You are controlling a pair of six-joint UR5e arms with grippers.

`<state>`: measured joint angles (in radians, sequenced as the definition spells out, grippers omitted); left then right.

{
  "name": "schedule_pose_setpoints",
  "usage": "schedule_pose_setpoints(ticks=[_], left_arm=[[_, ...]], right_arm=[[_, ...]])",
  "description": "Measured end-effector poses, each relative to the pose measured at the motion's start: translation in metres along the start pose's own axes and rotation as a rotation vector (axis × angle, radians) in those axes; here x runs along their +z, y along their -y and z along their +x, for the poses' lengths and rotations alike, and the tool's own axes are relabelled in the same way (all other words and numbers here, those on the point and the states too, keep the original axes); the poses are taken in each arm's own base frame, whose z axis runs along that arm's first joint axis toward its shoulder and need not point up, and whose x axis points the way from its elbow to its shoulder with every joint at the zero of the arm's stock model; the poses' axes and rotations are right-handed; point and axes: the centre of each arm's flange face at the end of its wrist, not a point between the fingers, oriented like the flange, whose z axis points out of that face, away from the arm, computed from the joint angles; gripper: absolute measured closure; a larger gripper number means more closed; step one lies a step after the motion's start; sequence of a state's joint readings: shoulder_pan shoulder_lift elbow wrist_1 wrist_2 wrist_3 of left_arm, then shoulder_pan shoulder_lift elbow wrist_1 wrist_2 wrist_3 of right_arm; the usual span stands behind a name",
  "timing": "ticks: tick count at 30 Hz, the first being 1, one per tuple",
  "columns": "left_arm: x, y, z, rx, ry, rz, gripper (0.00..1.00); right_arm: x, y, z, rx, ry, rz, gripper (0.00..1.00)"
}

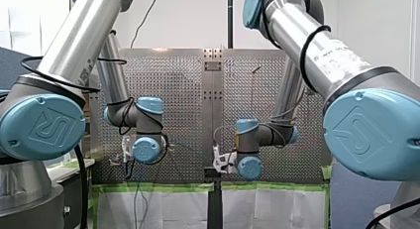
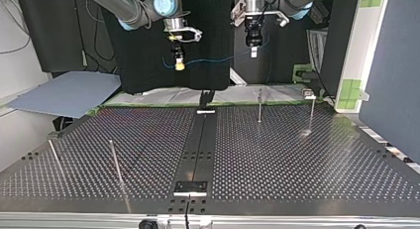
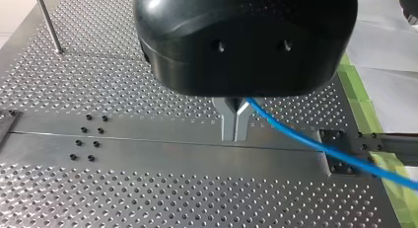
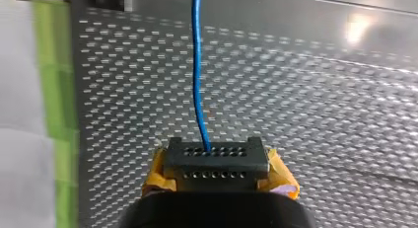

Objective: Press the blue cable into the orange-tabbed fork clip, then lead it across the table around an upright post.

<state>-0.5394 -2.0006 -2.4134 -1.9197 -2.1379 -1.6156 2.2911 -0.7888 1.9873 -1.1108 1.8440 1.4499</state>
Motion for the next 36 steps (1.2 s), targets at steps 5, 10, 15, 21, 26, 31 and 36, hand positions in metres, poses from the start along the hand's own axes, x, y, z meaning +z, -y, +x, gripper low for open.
schedule_pose_setpoints(ticks=[5,10,15,21,26,31,36], left_arm=[[0.008,0.006,0.003,0.007,0.013,0.026,1.0],[0.01,0.011,-0.005,-0.03,0.023,0.06,1.0],[0.014,0.012,-0.021,-0.098,0.056,0.064,1.0],[0.041,0.005,-0.02,-0.178,0.095,0.015,1.0],[0.069,0.001,-0.017,-0.212,0.133,-0.002,1.0],[0.089,-0.011,-0.007,-0.195,0.149,-0.052,1.0],[0.1,-0.031,0.014,-0.147,0.113,-0.092,1.0]], right_arm=[[-0.001,0.01,-0.014,0.008,0.025,0.025,1.0],[0.006,0.032,0.012,0.053,-0.011,0.077,1.0],[0.014,0.045,0.045,0.109,-0.058,0.132,1.0],[0.029,0.054,0.07,0.177,-0.125,0.186,1.0],[0.035,0.057,0.063,0.208,-0.118,0.228,1.0],[0.04,0.055,0.056,0.212,-0.112,0.233,1.0],[0.05,0.057,0.043,0.213,-0.101,0.232,1.0]])
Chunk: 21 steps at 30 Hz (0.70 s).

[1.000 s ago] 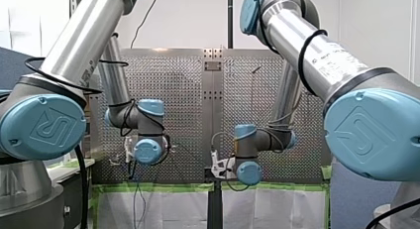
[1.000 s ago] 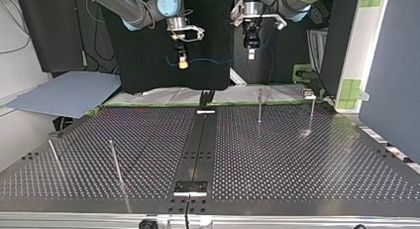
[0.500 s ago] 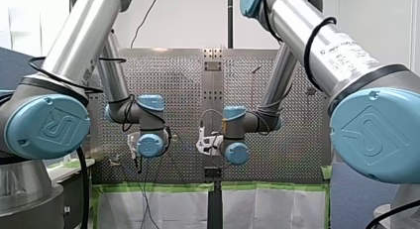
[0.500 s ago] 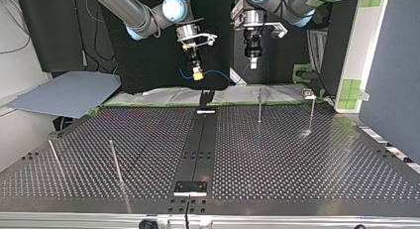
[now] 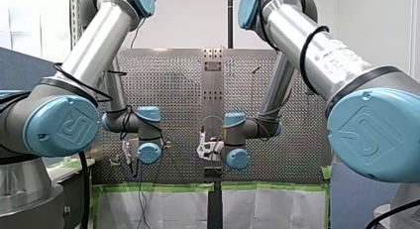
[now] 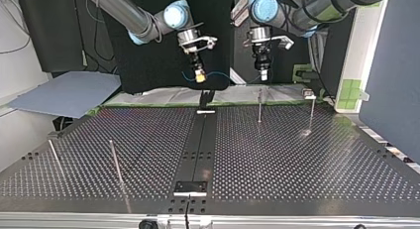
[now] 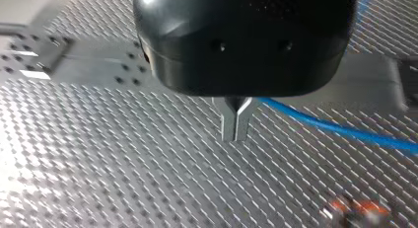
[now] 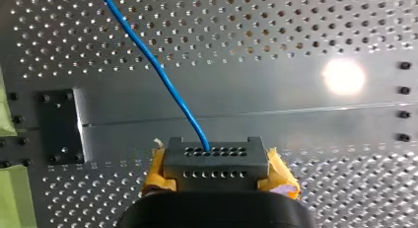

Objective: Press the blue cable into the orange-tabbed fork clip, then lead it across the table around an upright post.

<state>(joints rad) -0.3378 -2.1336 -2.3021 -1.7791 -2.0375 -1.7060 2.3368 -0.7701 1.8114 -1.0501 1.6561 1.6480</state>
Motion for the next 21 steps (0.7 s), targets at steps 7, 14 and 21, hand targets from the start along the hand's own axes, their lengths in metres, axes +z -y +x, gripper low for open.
schedule_pose_setpoints(ticks=[7,14,21], left_arm=[[0.018,-0.026,0.027,0.041,-0.049,-0.019,1.0],[0.024,-0.037,0.051,0.064,-0.105,-0.036,1.0],[0.033,-0.034,0.076,0.089,-0.17,-0.007,1.0]], right_arm=[[0.021,-0.007,-0.024,-0.004,0.014,-0.009,1.0],[0.041,-0.016,-0.03,-0.008,0.036,-0.027,1.0],[0.063,-0.021,-0.018,-0.007,0.007,-0.036,1.0]])
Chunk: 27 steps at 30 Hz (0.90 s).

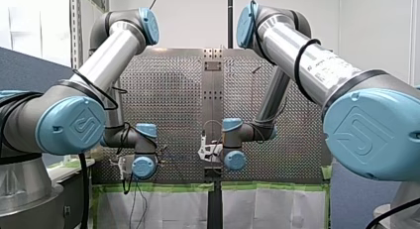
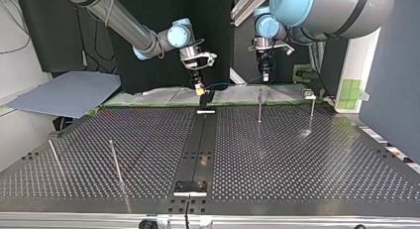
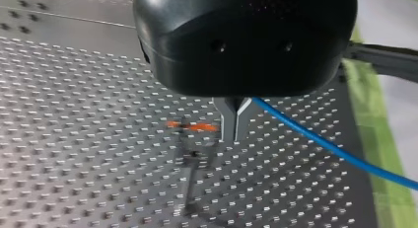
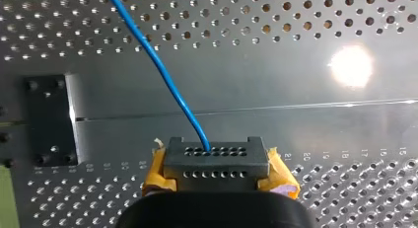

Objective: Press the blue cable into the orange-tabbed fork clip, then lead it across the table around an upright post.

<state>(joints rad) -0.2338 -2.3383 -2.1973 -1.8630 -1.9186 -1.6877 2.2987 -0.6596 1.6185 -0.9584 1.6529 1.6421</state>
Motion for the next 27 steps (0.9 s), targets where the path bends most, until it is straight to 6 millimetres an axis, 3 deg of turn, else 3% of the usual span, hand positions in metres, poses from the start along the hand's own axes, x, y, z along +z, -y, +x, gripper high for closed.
schedule_pose_setpoints(ticks=[11,20,27], left_arm=[[0.022,-0.005,0.04,0.039,-0.109,-0.021,1.0],[0.012,-0.022,0.078,0.064,-0.215,-0.068,1.0],[0.014,-0.02,0.076,0.058,-0.216,-0.039,1.0]], right_arm=[[0.008,-0.011,0.001,-0.01,-0.003,-0.015,1.0],[0.006,-0.021,-0.016,-0.022,0.027,-0.029,1.0],[0.009,-0.021,-0.015,-0.021,0.027,-0.025,1.0]])
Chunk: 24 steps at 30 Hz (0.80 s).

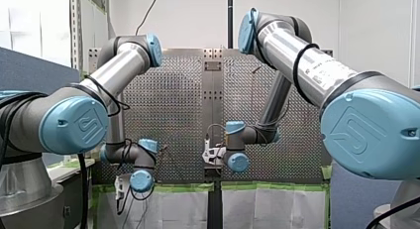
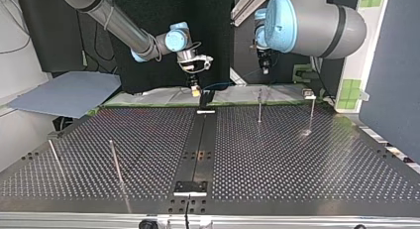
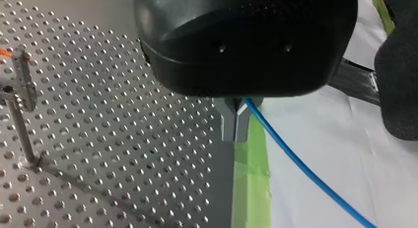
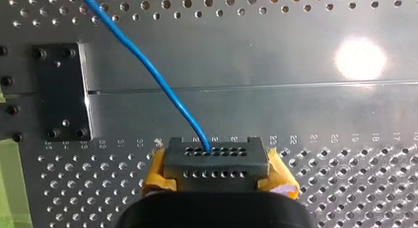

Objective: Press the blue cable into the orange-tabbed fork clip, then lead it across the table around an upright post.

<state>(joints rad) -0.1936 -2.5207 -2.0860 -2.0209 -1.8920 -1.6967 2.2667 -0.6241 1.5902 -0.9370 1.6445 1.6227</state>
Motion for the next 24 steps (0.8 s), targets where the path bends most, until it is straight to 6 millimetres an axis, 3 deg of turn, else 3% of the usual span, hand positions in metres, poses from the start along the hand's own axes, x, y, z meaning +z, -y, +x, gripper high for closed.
schedule_pose_setpoints(ticks=[6,13,24], left_arm=[[0.002,0.005,-0.021,-0.009,0.025,0.015,1.0],[0.003,0.008,-0.049,-0.016,0.052,0.017,1.0],[0.001,0.014,-0.079,-0.023,0.082,0.023,1.0]], right_arm=[[-0.002,0.005,-0.007,-0.002,0.01,0.019,1.0],[-0.005,0.005,-0.032,-0.004,0.042,0.022,1.0],[-0.001,0.004,-0.036,-0.003,0.046,0.021,1.0]])
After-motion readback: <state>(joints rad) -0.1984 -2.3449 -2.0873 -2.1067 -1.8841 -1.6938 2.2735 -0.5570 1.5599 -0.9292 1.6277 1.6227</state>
